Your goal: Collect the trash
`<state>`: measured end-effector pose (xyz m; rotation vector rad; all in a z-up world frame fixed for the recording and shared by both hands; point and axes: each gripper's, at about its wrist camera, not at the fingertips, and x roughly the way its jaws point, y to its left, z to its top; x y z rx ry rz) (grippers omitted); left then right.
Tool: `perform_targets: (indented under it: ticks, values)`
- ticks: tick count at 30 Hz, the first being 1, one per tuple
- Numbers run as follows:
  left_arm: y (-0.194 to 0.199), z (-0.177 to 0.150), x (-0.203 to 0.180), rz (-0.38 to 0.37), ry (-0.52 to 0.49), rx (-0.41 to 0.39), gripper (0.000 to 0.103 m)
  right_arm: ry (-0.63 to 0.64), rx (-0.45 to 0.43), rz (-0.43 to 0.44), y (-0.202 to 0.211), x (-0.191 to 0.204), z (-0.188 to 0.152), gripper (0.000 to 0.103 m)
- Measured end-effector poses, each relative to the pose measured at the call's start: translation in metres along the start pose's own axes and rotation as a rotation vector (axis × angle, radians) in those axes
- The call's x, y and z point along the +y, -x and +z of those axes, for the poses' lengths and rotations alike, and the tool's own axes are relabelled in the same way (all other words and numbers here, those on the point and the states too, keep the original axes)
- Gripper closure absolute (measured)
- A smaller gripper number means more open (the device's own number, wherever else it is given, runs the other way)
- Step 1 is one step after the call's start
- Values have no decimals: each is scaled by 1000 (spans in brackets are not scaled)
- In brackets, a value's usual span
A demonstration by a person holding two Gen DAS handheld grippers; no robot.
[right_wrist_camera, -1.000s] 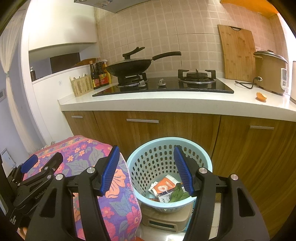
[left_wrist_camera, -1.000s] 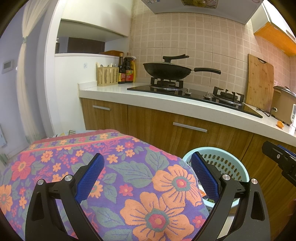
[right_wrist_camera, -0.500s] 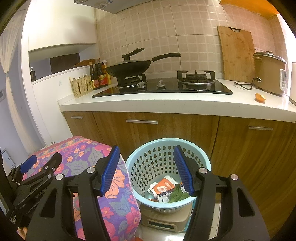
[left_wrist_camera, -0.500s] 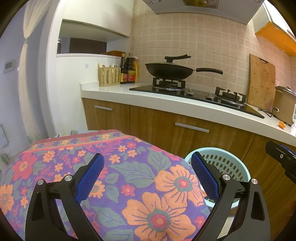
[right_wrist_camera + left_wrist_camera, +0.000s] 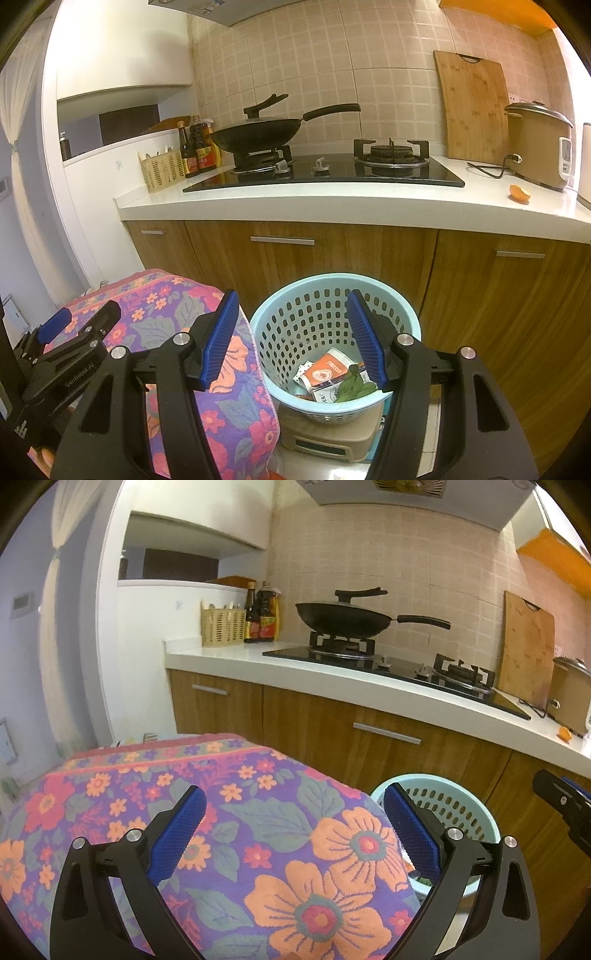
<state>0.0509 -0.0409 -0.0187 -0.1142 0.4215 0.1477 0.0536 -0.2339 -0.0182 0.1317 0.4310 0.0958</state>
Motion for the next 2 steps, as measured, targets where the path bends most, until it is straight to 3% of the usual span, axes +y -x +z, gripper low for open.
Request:
perform_targets:
  ticks: [2]
  values:
    - [-1, 0, 1, 0, 4, 2, 9, -2, 0, -1, 0, 0, 0, 46]
